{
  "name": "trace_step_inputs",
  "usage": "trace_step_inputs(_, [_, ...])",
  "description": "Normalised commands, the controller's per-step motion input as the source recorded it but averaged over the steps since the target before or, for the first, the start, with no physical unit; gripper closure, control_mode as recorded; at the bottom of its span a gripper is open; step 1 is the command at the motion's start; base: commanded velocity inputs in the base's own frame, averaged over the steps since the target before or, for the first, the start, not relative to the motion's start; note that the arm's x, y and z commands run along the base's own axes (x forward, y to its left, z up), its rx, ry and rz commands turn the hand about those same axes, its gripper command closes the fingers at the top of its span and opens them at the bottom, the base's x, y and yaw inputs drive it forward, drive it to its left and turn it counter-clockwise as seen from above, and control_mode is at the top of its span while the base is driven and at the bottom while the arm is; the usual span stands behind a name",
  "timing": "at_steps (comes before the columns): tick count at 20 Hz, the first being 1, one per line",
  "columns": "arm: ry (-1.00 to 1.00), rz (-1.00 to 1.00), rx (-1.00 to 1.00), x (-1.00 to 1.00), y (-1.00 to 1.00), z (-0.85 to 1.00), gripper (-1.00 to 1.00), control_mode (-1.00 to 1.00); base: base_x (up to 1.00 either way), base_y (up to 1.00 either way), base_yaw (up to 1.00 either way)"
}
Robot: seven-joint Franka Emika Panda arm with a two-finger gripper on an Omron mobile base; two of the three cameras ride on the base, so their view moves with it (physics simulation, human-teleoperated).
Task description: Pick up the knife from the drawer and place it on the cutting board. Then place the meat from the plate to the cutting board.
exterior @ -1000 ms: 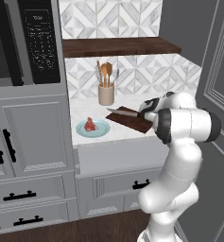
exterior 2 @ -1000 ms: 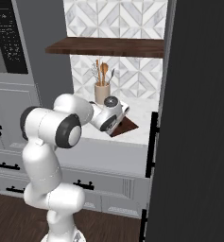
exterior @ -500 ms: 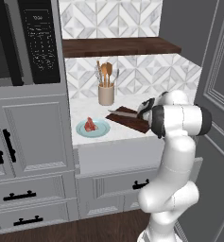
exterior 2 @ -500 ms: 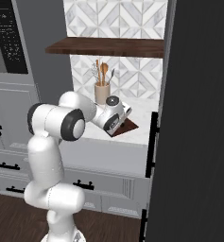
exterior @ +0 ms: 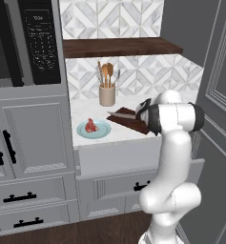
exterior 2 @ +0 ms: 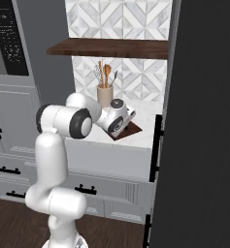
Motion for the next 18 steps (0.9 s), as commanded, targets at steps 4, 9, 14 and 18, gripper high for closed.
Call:
trace_step_inputs(4, [0.05, 0.00, 0.00, 0.39, 0.00, -0.20, 1.00, -1.00, 0.00, 0.00, 0.00])
trace_step_inputs(9, [0.05, 0.00, 0.00, 0.59, -0.04, -0.24, 1.00, -1.00, 0.00, 0.00, 0.00])
trace_step_inputs(14, [0.02, 0.00, 0.00, 0.49, -0.08, -0.15, 1.00, -1.00, 0.00, 0.00, 0.00])
trace_step_inputs(18, [0.01, 0.00, 0.00, 0.18, 0.00, -0.28, -1.00, -1.00, 0.00, 0.00, 0.00])
